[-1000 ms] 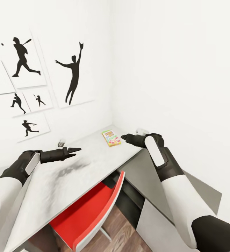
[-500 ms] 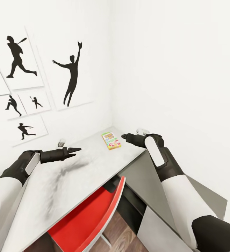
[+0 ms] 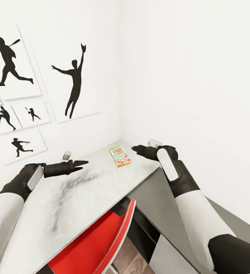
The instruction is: Put all the toys in the child's room - the three board games (two on the bed and one on the table), the two jigsaw puzzles on the table, and the tennis ball on the table - inside the toy box on the table in the child's room.
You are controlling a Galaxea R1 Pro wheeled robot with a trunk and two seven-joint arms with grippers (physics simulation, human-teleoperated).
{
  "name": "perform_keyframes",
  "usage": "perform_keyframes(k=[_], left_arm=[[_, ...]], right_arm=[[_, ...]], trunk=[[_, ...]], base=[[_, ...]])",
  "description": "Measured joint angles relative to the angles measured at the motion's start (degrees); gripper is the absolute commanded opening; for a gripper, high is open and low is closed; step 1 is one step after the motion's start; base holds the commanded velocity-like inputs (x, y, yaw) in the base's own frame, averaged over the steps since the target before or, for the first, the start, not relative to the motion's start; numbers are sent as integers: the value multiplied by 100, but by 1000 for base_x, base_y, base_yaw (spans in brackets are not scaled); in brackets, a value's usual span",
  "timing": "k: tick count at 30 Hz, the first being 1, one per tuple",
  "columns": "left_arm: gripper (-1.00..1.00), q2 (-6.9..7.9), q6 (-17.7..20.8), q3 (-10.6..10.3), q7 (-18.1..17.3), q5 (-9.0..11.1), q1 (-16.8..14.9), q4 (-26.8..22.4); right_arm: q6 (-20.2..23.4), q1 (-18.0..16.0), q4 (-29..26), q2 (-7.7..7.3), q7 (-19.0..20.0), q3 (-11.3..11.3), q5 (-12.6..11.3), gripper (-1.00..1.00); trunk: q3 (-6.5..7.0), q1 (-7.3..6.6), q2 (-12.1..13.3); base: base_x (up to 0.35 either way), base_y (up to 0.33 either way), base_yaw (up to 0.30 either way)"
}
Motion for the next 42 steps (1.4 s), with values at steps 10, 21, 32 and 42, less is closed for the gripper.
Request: perform_keyframes(k=[10,21,32,42], left_arm=[[100,4,4,4,-7,5,0,2],[100,17,9,9,-10,22,0,3],[100,14,9,9,-9,18,0,6],[100,9,0,3,1,2,0,8]], right_arm=[[-5,0,0,3,0,5,4,100],[-4,0,0,7,0,9,4,100],[-12,0,0,6,-5,9,20,100],[-136,0,94,-26,-15,10,27,100]], trunk=[[0,1,0],[0,1,0],[0,1,0],[0,1,0]], base=[[14,-1,0],[0,0,0],[0,0,0],[0,0,0]])
